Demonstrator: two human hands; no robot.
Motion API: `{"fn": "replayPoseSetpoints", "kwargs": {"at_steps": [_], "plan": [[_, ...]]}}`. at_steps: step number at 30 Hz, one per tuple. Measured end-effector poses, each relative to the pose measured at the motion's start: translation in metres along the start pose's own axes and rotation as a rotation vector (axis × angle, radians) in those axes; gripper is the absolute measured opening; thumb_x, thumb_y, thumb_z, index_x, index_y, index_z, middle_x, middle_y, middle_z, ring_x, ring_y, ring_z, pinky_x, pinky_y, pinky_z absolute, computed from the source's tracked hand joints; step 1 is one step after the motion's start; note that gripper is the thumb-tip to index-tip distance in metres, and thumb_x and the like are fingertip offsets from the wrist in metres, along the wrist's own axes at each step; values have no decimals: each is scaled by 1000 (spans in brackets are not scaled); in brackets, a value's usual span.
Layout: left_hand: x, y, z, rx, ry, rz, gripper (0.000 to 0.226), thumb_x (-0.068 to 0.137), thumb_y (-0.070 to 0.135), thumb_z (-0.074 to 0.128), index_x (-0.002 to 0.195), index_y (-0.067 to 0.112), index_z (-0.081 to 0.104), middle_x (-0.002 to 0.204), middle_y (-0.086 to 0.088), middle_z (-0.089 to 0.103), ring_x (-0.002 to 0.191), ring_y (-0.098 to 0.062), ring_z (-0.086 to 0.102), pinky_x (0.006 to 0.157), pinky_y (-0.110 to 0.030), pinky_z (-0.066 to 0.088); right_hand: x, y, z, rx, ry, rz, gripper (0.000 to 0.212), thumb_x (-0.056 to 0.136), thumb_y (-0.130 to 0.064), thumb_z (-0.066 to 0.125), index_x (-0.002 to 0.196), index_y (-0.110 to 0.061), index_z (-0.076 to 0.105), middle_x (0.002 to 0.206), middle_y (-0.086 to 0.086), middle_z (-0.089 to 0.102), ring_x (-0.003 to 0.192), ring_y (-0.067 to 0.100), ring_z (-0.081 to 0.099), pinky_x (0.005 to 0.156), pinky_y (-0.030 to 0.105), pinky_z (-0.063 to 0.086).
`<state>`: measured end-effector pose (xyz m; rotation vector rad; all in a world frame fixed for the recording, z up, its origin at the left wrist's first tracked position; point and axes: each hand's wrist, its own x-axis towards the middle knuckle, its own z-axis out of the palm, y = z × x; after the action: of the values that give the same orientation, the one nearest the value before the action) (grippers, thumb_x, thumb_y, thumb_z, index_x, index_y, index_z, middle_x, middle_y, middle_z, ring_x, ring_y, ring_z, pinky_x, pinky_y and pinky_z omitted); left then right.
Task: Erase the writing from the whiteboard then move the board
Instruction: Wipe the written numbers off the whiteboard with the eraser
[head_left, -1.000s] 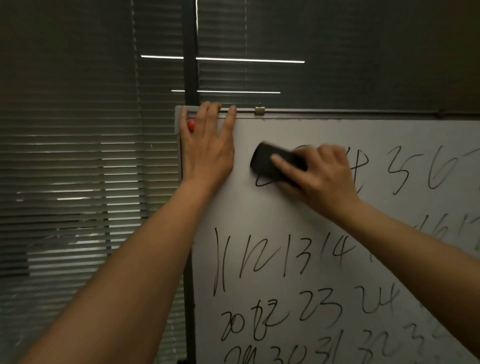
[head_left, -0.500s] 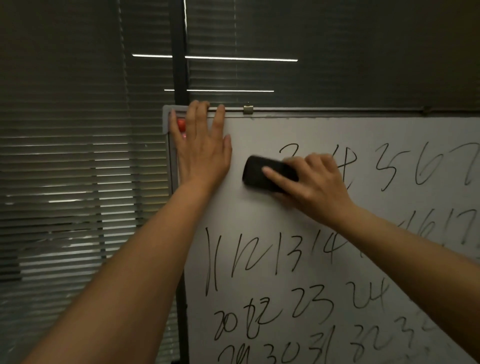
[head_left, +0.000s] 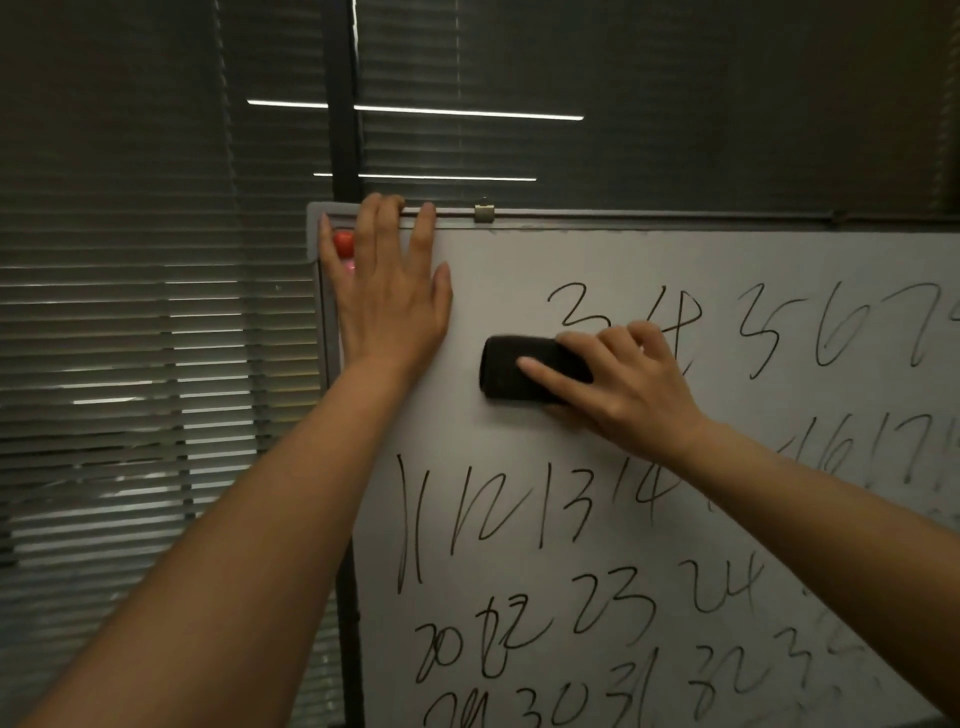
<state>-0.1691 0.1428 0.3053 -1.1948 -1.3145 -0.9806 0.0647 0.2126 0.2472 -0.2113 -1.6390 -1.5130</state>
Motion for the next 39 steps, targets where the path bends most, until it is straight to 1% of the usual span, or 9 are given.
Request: {"fn": "replayPoseSetpoints", "kwargs": {"at_steps": [5, 9, 14, 20, 22, 28, 33, 36, 39], "plan": [[0, -3, 1, -17, 45, 12, 54, 94, 36, 37, 142, 12, 43, 144, -21, 42, 139, -34, 32, 113, -59, 10, 1, 36, 2, -113, -28, 329, 41, 95, -44, 55, 131, -24, 56, 107, 17, 59, 79, 33, 56, 72, 38, 32], [0, -2, 1, -19, 29, 11, 55, 94, 37, 36, 143, 11, 41, 144, -21, 41, 139, -35, 31, 114, -60, 10, -2, 22, 6, -103, -54, 572, 45, 92, -42, 56, 132, -21, 55, 105, 19, 57, 84, 32, 51, 71, 38, 31], [1, -4, -1, 2, -25, -10, 58, 94, 40, 28, 145, 13, 37, 147, -20, 36, 142, -33, 26, 115, -58, 6, -15, -11, 4, 2, -36, 369, 44, 94, -40, 57, 132, -21, 50, 106, 18, 57, 81, 31, 56, 70, 37, 33], [1, 2, -3, -20, -35, -12, 59, 94, 40, 29, 146, 14, 35, 149, -20, 34, 143, -33, 24, 115, -57, 4, -24, 17, -4, 5, -50, 55, 43, 95, -30, 59, 136, -24, 47, 117, 15, 54, 90, 28, 52, 77, 39, 35], [0, 1, -3, -18, -39, -11, 59, 94, 40, 29, 146, 14, 36, 148, -20, 34, 143, -33, 24, 115, -57, 3, -22, 33, -3, -30, -65, 74, 44, 95, -30, 59, 136, -26, 46, 117, 16, 57, 92, 30, 53, 80, 40, 35], [-1, -1, -2, -32, -34, 1, 56, 96, 37, 35, 146, 13, 35, 149, -20, 33, 143, -33, 22, 115, -58, 4, -21, 55, 2, -93, -57, 525, 44, 92, -36, 59, 133, -22, 51, 110, 22, 58, 87, 36, 56, 80, 41, 36], [-9, 10, -1, -15, -64, -7, 57, 99, 33, 36, 152, 16, 25, 159, -17, 15, 148, -29, 7, 114, -59, -4, -36, 27, 3, -50, -26, 420, 43, 90, -35, 63, 129, -20, 53, 105, 20, 61, 84, 32, 57, 80, 40, 33], [-19, 34, 7, 39, -110, 145, 60, 99, 38, 24, 155, 20, 11, 162, -13, 2, 149, -25, 0, 113, -60, -6, -50, 16, -1, 15, -31, 273, 47, 88, -34, 65, 130, -20, 51, 109, 18, 57, 87, 29, 53, 81, 40, 33], [-23, 65, 20, 74, -120, 264, 60, 98, 35, 20, 155, 21, 13, 163, -11, 4, 149, -26, 1, 114, -57, -7, -62, 15, -6, 51, -41, 103, 43, 92, -34, 61, 132, -21, 50, 110, 17, 58, 84, 28, 55, 82, 41, 35]]}}
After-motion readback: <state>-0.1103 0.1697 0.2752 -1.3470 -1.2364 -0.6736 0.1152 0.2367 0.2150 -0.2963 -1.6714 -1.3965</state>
